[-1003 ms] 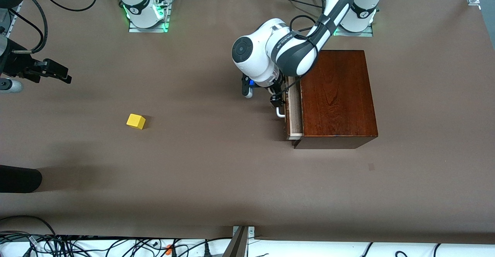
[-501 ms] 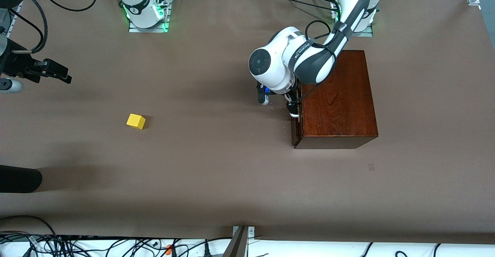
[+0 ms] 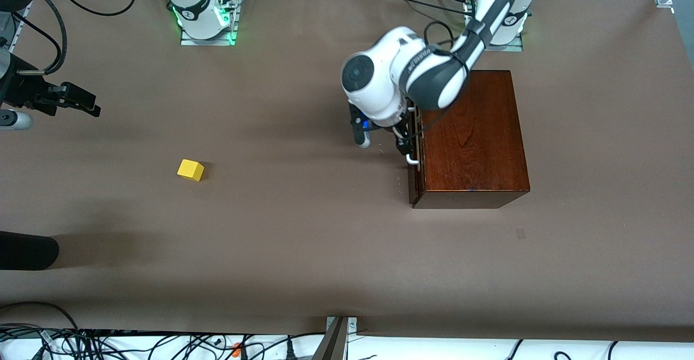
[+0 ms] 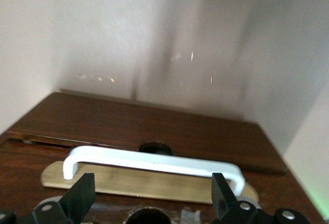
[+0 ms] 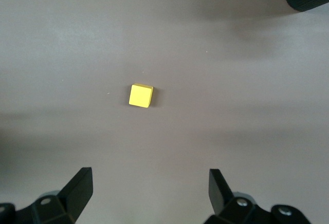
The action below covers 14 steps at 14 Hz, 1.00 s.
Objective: Open drawer, take yellow block, close drawer
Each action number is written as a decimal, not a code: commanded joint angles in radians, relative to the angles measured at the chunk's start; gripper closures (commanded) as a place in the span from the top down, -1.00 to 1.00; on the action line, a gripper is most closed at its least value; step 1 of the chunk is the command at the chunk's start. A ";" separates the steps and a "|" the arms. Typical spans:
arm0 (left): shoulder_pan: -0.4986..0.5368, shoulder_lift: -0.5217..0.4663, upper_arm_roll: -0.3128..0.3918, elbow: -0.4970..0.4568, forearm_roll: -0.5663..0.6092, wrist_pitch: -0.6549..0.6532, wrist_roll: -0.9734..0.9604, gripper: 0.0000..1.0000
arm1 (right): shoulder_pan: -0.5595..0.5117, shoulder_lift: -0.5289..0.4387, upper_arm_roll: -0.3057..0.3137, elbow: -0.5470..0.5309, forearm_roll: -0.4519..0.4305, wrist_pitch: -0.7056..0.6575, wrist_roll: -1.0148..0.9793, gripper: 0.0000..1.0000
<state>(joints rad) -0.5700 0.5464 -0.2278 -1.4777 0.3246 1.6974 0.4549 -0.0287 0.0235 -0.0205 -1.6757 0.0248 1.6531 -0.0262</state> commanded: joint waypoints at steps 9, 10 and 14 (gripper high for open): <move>0.086 -0.128 0.027 0.298 -0.176 -0.229 -0.502 1.00 | -0.020 0.009 0.013 0.025 0.007 -0.024 -0.011 1.00; 0.135 -0.129 0.025 0.322 -0.177 -0.270 -0.507 1.00 | -0.020 0.010 0.013 0.027 0.007 -0.024 -0.011 1.00; 0.295 -0.207 0.028 0.330 -0.208 -0.329 -0.513 1.00 | -0.020 0.009 0.013 0.025 0.007 -0.024 -0.011 1.00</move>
<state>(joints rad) -0.3374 0.3825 -0.1944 -1.1432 0.1538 1.3947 -0.0348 -0.0313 0.0242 -0.0206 -1.6750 0.0248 1.6510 -0.0262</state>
